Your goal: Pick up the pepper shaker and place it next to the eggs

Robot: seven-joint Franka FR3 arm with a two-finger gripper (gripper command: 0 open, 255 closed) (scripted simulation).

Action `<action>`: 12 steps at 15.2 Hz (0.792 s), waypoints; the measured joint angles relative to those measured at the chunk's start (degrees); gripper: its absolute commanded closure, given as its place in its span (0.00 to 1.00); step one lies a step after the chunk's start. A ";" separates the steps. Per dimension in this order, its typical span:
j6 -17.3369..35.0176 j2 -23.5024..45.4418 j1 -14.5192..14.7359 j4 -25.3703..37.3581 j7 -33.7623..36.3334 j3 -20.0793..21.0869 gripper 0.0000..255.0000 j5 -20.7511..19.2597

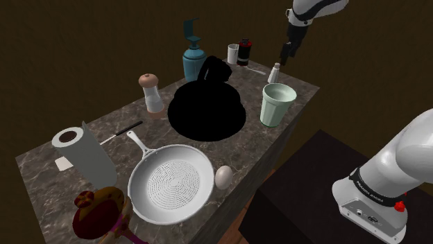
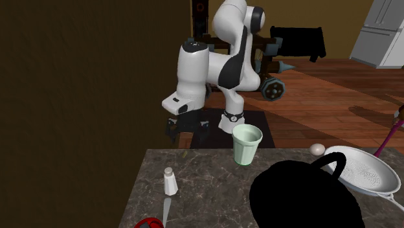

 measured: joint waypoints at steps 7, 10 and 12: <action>4.65 14.44 -2.27 11.20 -7.47 -0.86 0.00 5.44; 6.19 17.14 -2.80 12.43 -8.40 -0.71 0.00 6.39; 7.53 18.14 -2.95 12.09 -8.60 -0.61 0.00 6.73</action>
